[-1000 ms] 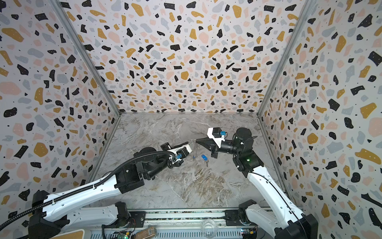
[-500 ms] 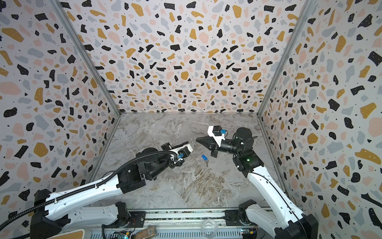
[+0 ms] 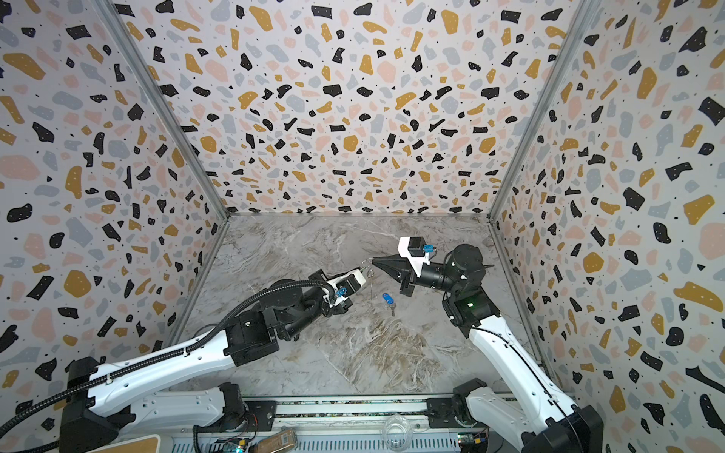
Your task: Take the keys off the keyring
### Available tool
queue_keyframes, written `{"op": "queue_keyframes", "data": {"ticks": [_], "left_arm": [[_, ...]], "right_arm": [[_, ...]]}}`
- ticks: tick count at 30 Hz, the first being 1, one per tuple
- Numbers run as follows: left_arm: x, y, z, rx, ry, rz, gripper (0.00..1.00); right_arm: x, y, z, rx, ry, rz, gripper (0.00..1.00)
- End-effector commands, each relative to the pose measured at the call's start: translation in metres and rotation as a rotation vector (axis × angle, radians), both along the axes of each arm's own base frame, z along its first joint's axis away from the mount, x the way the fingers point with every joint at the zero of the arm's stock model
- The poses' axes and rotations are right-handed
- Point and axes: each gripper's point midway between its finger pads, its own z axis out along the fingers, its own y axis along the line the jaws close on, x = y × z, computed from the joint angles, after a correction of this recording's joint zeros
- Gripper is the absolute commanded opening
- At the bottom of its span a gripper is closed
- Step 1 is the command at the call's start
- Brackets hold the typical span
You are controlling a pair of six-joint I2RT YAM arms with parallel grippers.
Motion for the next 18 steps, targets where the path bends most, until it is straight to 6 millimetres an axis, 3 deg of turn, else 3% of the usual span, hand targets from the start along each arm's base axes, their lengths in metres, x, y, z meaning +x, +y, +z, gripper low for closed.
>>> {"op": "queue_keyframes", "data": {"ticks": [1,12,18], "left_arm": [[-0.009,-0.006,0.005,-0.077,0.035,-0.073,0.0],[-0.003,0.007,0.018,-0.192,0.06,-0.085,0.0],[-0.008,0.002,0.016,-0.189,0.071,-0.137,0.0]], "right_arm": [[-0.011,-0.006,0.028,0.076,-0.096,0.005,0.0],[-0.025,-0.004,0.023,0.093,-0.097,0.094,0.0],[-0.025,-0.005,0.024,0.109,-0.101,0.094,0.0]]}}
